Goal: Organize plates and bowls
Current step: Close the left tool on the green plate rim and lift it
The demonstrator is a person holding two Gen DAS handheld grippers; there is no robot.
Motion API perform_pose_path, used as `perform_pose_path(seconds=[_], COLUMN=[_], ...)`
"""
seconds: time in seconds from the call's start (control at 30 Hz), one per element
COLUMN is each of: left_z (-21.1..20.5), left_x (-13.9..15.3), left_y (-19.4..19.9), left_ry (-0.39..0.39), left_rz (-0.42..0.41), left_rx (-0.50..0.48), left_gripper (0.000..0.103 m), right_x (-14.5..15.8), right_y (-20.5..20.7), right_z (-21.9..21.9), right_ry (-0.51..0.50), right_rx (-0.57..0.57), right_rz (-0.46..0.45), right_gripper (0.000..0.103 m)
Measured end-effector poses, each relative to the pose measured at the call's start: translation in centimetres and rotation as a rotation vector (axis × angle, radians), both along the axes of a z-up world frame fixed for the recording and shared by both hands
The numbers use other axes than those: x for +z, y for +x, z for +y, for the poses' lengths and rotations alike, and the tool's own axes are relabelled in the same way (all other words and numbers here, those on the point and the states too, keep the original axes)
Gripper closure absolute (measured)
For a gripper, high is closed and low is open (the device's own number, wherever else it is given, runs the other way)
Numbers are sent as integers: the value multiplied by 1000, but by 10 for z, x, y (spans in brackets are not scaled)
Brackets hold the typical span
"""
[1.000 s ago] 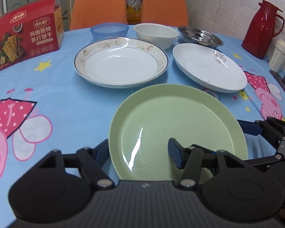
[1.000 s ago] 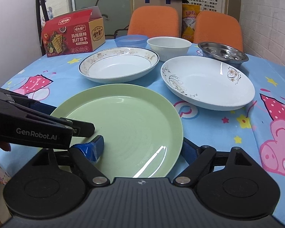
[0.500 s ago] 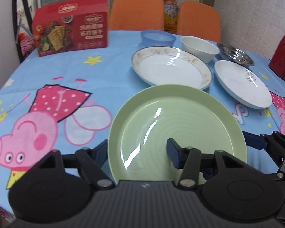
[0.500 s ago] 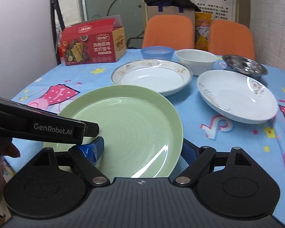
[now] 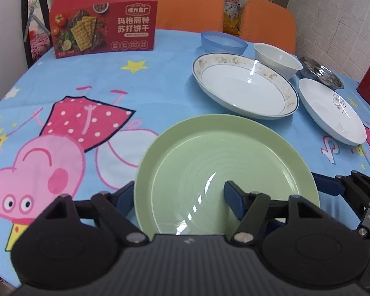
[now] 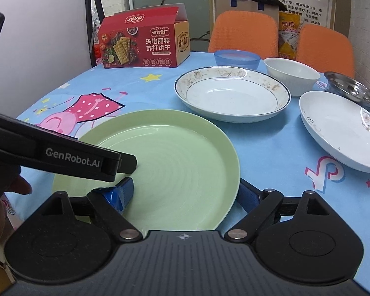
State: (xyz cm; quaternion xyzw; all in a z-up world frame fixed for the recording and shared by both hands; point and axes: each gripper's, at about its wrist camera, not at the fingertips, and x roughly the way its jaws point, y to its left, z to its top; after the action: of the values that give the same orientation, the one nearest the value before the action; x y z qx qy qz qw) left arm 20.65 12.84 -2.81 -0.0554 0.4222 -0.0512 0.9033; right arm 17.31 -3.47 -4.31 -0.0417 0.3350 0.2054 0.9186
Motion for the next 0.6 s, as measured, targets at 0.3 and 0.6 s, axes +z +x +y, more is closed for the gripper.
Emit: perform_pose_path(seconds=[0.3,0.6], left_z=[21,16], left_x=[33,29], left_y=[38,124], left_ry=[-83,-97], left_rz=[-93,-48], left_rx=[22,22], left_gripper=[34,34], right_x=[47,25], right_y=[56,172], right_z=[-47,-58], right_ry=[92,37], right_rx=[-74,-132], right_rz=[-133,-50], right_gripper=[29,28])
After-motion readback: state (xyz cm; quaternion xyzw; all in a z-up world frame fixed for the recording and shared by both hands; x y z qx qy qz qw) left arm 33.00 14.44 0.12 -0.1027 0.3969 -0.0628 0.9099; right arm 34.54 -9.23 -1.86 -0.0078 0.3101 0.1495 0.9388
